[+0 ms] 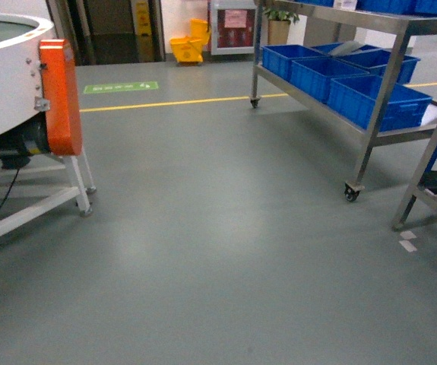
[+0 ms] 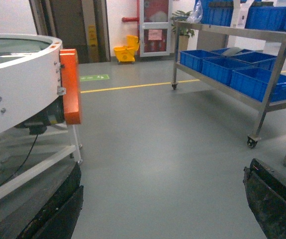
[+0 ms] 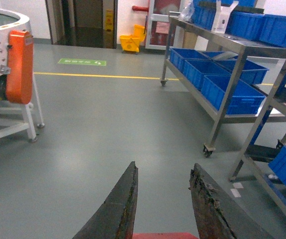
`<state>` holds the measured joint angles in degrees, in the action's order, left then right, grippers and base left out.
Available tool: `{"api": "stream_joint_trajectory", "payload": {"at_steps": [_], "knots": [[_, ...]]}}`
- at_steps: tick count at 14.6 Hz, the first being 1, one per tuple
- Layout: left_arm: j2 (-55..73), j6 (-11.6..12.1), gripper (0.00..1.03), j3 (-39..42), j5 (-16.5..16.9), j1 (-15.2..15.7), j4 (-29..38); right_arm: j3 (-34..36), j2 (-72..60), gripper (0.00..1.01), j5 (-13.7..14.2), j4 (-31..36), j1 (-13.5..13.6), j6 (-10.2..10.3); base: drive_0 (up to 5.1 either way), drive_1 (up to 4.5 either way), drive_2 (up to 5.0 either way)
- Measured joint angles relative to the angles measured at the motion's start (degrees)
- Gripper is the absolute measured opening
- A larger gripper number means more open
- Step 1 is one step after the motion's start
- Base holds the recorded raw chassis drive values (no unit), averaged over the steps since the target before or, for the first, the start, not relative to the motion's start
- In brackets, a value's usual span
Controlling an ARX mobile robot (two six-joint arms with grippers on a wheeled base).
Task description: Pick red block from blue box to shelf
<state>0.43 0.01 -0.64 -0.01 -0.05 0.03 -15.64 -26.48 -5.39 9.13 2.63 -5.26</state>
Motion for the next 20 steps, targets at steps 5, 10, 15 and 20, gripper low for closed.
{"api": "stream_joint_trajectory", "payload": {"at_steps": [5,10,15,20], "knots": [[0.1,0.0,0.98,0.0,0.0,0.0,-0.8,0.0,-0.5,0.26,0.0,-0.2,0.0,0.0,-1.7,0.79,-4.2],[0.1,0.0,0.98,0.0,0.0,0.0,-0.3,0.1,0.0,0.26,0.0,0.0,0.0,0.0,-1.6,-1.57,-1.6],[0.1,0.0,0.98,0.0,-0.2,0.0,-0.2,0.1,0.0,0.26,-0.2,0.1,0.0,0.0,0.7,0.25,-6.9],[0.1,0.0,0.98,0.0,0.0,0.0,-0.2,0.1,0.0,0.26,-0.2,-0.1,0.0,0.0,0.9,0.42,-6.7]]}}
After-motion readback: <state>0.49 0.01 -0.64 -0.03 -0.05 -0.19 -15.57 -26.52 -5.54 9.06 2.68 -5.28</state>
